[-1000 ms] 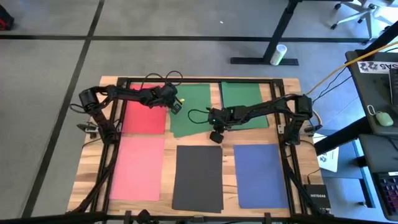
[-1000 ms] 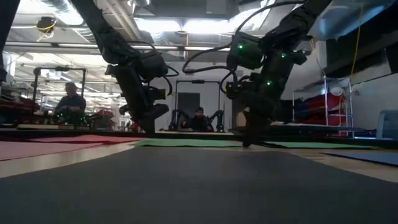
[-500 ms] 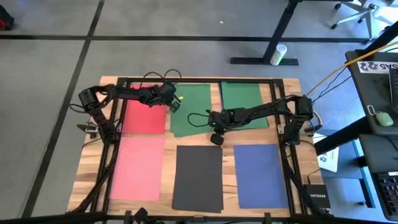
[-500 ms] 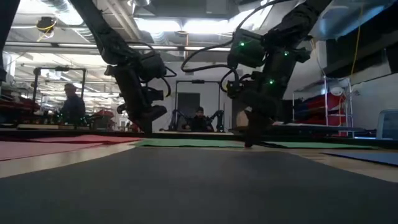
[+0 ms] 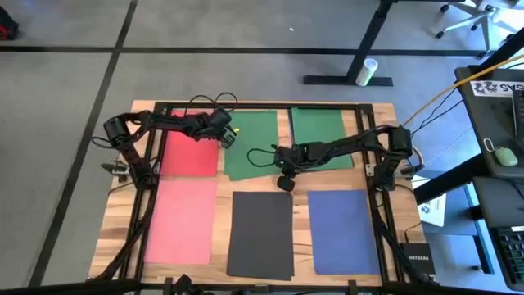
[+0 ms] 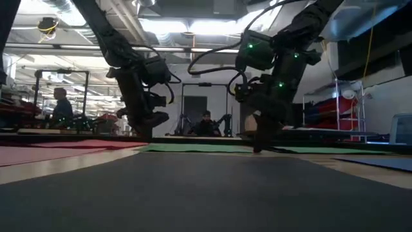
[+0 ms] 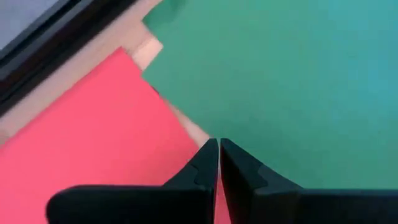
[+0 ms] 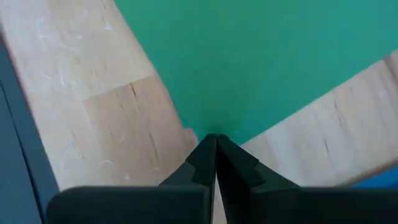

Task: Organize paper
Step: Stack the green paper on top of the green paper

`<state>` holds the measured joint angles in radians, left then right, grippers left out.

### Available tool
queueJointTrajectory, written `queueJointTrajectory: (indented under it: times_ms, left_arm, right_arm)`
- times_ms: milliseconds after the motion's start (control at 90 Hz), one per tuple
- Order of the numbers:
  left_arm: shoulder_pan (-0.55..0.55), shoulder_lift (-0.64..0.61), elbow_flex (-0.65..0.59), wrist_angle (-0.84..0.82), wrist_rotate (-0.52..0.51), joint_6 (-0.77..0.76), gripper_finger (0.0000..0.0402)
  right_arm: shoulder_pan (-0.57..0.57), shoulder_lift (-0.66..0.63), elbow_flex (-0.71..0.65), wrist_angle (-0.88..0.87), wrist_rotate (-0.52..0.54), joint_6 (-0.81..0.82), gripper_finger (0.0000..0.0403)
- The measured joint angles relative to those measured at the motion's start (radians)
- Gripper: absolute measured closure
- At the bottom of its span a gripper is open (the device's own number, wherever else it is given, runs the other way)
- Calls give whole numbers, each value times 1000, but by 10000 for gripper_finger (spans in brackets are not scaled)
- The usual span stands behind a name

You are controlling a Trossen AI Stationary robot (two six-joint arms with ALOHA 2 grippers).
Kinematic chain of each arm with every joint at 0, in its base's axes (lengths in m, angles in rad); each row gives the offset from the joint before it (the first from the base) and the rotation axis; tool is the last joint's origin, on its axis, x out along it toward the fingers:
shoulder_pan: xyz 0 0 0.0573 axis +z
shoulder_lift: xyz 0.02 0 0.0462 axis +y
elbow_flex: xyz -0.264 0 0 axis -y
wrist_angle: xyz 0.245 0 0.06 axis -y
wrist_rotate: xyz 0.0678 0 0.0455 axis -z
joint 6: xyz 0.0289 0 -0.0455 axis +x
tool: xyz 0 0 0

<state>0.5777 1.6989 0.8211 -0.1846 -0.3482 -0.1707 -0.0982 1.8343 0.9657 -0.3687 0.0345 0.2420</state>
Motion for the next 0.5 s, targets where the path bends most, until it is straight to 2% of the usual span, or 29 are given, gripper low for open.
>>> queueJointTrajectory:
  times_ms: [289,500]
  left_arm:
    - [0,1,0,0,-6,0,402]
    - [-3,50,3,18,-13,-4,402]
  right_arm:
    - [0,0,0,1,0,0,403]
    - [0,0,0,0,-1,0,403]
